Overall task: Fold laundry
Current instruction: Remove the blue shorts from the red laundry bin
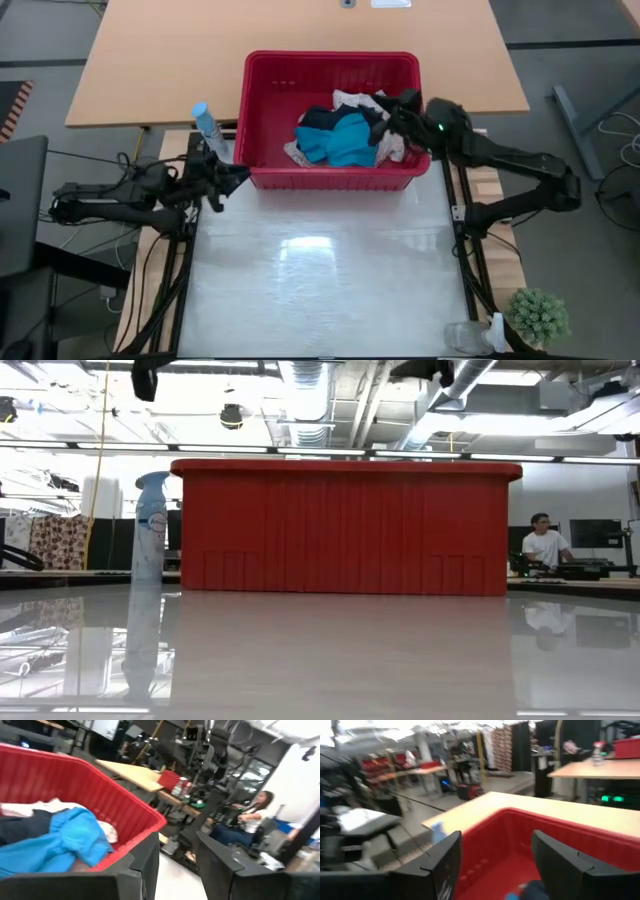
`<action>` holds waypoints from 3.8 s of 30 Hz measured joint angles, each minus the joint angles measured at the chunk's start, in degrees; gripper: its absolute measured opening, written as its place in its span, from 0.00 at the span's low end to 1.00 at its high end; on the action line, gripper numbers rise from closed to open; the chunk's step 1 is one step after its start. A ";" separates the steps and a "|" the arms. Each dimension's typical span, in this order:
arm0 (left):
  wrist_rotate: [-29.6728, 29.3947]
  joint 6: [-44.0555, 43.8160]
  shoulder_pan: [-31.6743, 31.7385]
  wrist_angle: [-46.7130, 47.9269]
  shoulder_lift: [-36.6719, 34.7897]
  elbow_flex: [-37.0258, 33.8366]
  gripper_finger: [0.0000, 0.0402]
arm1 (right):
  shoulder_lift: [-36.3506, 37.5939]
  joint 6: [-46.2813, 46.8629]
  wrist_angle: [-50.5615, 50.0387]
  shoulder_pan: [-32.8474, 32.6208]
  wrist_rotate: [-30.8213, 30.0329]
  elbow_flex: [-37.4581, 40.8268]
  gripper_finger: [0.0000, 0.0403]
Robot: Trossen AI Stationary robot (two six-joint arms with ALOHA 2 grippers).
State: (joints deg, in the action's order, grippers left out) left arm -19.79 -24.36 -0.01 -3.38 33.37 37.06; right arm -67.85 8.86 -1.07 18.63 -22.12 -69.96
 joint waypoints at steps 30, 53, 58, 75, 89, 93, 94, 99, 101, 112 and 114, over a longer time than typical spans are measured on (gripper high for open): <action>12.08 -1.92 16.31 6.67 30.66 16.59 0.28 | -25.78 7.32 -41.40 22.65 4.18 -11.93 0.65; 11.86 -3.04 17.48 6.49 30.33 16.59 0.28 | -36.15 7.23 -40.99 25.55 17.56 -11.93 0.23; 11.86 -1.97 17.46 6.91 30.35 16.59 0.28 | -34.84 7.20 -42.12 25.20 17.97 -14.10 0.06; 12.07 2.74 17.46 8.01 29.95 16.57 0.28 | -34.50 6.31 -56.23 13.17 19.22 -38.59 0.05; 14.66 6.25 17.48 8.50 22.76 16.53 0.28 | -34.48 8.75 -57.03 1.45 10.73 -46.99 0.06; 14.64 7.09 17.48 10.32 21.82 16.53 0.28 | -34.48 11.39 -58.36 2.23 9.99 -46.99 0.07; 14.64 7.14 17.48 10.96 21.65 16.53 0.28 | -34.48 11.50 -58.34 2.28 9.93 -46.99 0.07; 10.37 10.79 17.50 13.80 22.06 16.53 0.28 | -33.87 10.80 -58.40 1.44 11.08 -48.26 0.06; 6.68 12.68 17.53 14.19 22.98 16.54 0.28 | -33.87 10.75 -58.49 0.97 11.79 -49.60 0.06; 16.91 17.71 25.95 7.35 30.58 16.53 0.34 | -33.78 9.54 -58.71 -2.95 12.48 -55.95 0.06; 20.62 17.65 28.21 5.66 31.34 16.53 0.38 | -33.78 8.89 -58.69 -3.17 13.01 -56.25 0.06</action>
State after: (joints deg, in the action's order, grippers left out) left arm 0.83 -6.71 28.21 2.28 64.71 53.58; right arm -101.62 17.75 -59.76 15.46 -9.11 -126.21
